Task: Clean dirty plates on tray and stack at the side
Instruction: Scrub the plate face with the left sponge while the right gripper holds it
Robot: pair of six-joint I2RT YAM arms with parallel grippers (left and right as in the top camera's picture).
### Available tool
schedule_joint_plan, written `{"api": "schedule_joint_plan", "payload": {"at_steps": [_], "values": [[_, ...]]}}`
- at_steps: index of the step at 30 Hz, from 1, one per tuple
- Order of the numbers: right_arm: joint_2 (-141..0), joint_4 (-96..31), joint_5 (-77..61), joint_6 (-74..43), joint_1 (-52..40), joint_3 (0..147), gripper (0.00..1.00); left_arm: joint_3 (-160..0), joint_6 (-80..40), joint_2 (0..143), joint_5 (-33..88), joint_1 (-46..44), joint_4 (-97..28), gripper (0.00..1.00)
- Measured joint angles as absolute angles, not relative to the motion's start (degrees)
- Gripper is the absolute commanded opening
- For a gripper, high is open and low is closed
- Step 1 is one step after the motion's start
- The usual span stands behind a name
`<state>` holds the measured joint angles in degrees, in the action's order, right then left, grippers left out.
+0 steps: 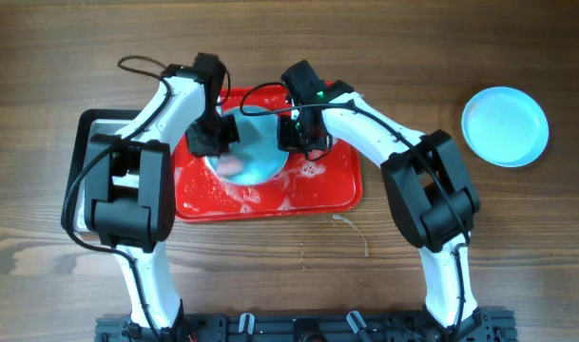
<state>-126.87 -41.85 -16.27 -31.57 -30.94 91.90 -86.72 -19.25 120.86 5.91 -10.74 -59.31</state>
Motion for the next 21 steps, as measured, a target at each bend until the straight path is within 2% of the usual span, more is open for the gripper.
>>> {"api": "schedule_joint_plan", "payload": {"at_steps": [7,10,15,21], "values": [[-126.87,-41.43,-15.94,-33.63,-30.22,91.90,0.04,-80.82,-23.27,118.85,4.95,-10.83,-36.51,0.04],[-126.87,-41.34,-15.92,-34.04,-30.17,91.90,0.04,-78.30,-27.42,117.82,4.97,-10.85,-33.50,0.04],[-126.87,-41.52,-15.79,-34.20,-30.17,91.90,0.04,-78.76,-31.62,117.73,8.10,-10.24,-39.55,0.04],[-126.74,-42.39,-15.07,-32.91,-29.80,91.90,0.04,-78.89,-20.08,118.52,22.28,-7.46,-47.11,0.04]]}}
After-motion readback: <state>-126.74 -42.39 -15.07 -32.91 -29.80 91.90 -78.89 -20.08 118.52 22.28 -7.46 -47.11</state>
